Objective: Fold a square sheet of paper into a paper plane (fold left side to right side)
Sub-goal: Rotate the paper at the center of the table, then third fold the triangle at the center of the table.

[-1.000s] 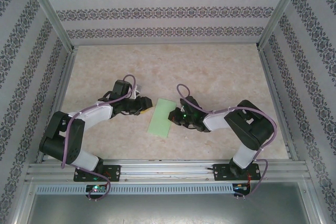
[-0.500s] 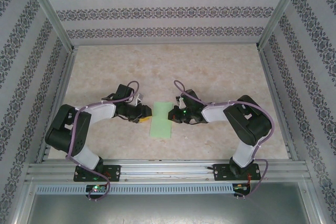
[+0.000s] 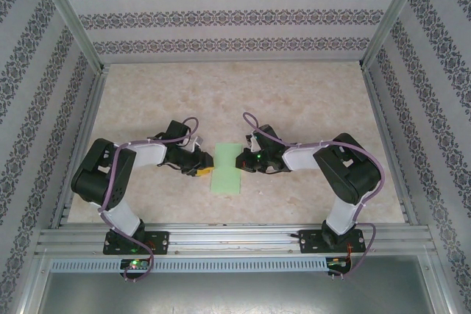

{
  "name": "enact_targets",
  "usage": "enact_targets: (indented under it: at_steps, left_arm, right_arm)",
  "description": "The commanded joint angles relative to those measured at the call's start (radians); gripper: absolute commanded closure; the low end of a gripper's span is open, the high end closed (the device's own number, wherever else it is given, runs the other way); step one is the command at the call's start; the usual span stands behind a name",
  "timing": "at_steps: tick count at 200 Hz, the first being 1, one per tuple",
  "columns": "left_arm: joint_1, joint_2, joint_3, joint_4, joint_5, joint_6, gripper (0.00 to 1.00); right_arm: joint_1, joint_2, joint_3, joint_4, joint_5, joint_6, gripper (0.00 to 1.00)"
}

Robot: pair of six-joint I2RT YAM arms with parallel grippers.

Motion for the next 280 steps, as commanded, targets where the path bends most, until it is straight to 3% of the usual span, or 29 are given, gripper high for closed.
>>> enact_targets:
  at_steps: [1, 107, 189, 246, 280]
  left_arm:
    - [-0.031, 0.033, 0.009, 0.013, 0.025, 0.015, 0.71]
    - [-0.048, 0.028, 0.008, 0.024, 0.019, 0.006, 0.77]
    - [-0.05, -0.012, -0.006, 0.026, 0.008, -0.03, 0.94]
    - [-0.059, -0.072, -0.049, 0.108, 0.046, -0.176, 1.0]
    - [-0.065, -0.094, -0.103, 0.211, 0.057, -0.302, 1.0]
  right_arm:
    - [-0.012, 0.018, 0.0, -0.063, 0.057, -0.033, 1.0]
    - [-0.014, 0.011, -0.005, -0.063, 0.057, -0.035, 1.0]
    - [-0.018, -0.03, 0.003, -0.054, 0.068, -0.061, 1.0]
    - [-0.026, -0.232, -0.007, -0.114, 0.171, -0.211, 0.71]
    - [0.076, -0.388, -0.028, -0.22, 0.358, -0.387, 0.59]
